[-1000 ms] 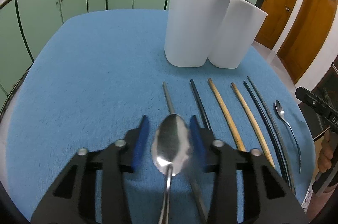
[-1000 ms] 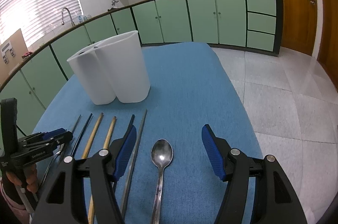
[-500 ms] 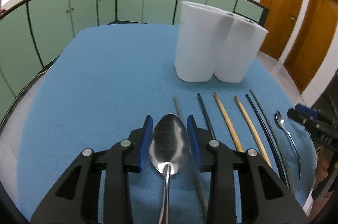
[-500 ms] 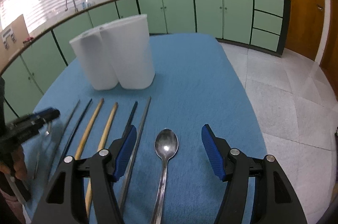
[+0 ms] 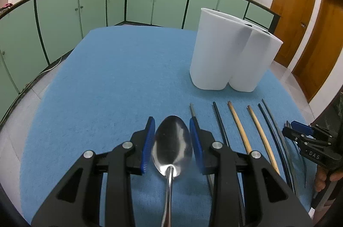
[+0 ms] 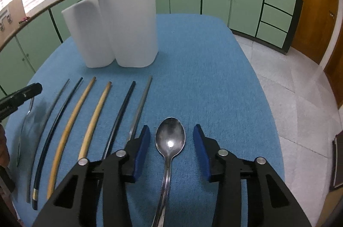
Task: Organize utensils
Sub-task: 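Close the right tool on the small silver spoon while the left tool lifts its spoon, then carry both silver spoons over the white utensil holder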
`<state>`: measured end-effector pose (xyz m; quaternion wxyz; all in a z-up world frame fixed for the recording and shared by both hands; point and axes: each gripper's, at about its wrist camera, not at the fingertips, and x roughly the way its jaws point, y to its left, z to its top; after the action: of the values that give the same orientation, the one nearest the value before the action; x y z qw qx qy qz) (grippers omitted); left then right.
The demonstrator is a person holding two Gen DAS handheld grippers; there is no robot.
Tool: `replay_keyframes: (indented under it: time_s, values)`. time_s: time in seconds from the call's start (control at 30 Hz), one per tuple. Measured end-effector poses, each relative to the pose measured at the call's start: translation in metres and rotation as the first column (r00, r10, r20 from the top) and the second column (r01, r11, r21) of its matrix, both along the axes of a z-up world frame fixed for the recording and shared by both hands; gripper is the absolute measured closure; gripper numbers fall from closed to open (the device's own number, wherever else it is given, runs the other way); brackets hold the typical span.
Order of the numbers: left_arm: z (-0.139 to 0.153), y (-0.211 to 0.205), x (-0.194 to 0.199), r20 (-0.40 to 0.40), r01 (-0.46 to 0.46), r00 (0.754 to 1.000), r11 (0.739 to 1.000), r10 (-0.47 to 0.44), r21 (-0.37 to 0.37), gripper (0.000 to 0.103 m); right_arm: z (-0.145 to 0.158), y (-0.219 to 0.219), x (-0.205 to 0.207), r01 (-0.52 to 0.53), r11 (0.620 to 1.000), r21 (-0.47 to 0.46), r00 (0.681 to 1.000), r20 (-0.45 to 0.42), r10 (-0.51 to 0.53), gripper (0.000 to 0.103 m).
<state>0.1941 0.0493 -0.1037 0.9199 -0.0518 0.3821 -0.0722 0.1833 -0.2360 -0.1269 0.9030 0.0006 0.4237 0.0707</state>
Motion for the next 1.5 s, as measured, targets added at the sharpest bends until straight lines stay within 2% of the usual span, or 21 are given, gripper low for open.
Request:
replay_keyframes:
  time_s: [0.13,0.33,0.6,0.7,0.87,1.0,1.4,1.5]
  values:
    - [-0.001,0.002,0.000,0.003,0.004,1.000,1.000,-0.004,-0.006,0.071,-0.001,0.002,-0.003,-0.007,1.000,-0.011,1.000,-0.005,0.007,0.074]
    - [0.007,0.004,-0.006,0.028,0.003,1.000,1.000,-0.002,-0.017,0.071,0.002,0.006,-0.007,-0.013,1.000,-0.021,1.000,0.004,0.013,0.075]
    - [0.035,0.002,-0.027,0.129,0.006,0.992,0.999,0.000,-0.041,0.071,0.036,-0.007,-0.037,-0.024,0.999,0.043,0.989,0.144,0.018,0.075]
    - [0.050,-0.002,-0.039,0.194,0.018,0.981,0.998,-0.008,-0.052,0.071,0.055,-0.014,-0.049,-0.032,0.996,0.083,0.977,0.212,0.014,0.075]
    - [0.069,-0.011,-0.054,0.279,0.034,0.960,0.997,-0.015,-0.064,0.071,0.084,-0.017,-0.065,-0.047,0.994,0.096,0.952,0.305,0.016,0.075]
    - [0.078,-0.018,-0.063,0.332,0.041,0.943,0.997,-0.017,-0.067,0.071,0.098,-0.017,-0.068,-0.052,0.993,0.107,0.940,0.342,0.012,0.075]
    - [0.093,-0.019,-0.063,0.395,0.033,0.919,0.996,0.001,-0.080,0.071,0.126,-0.010,-0.068,-0.084,0.991,0.103,0.909,0.415,0.034,0.075]
    - [0.104,-0.018,-0.061,0.423,0.032,0.906,0.996,0.005,-0.080,0.071,0.137,-0.007,-0.063,-0.090,0.991,0.102,0.898,0.438,0.037,0.075]
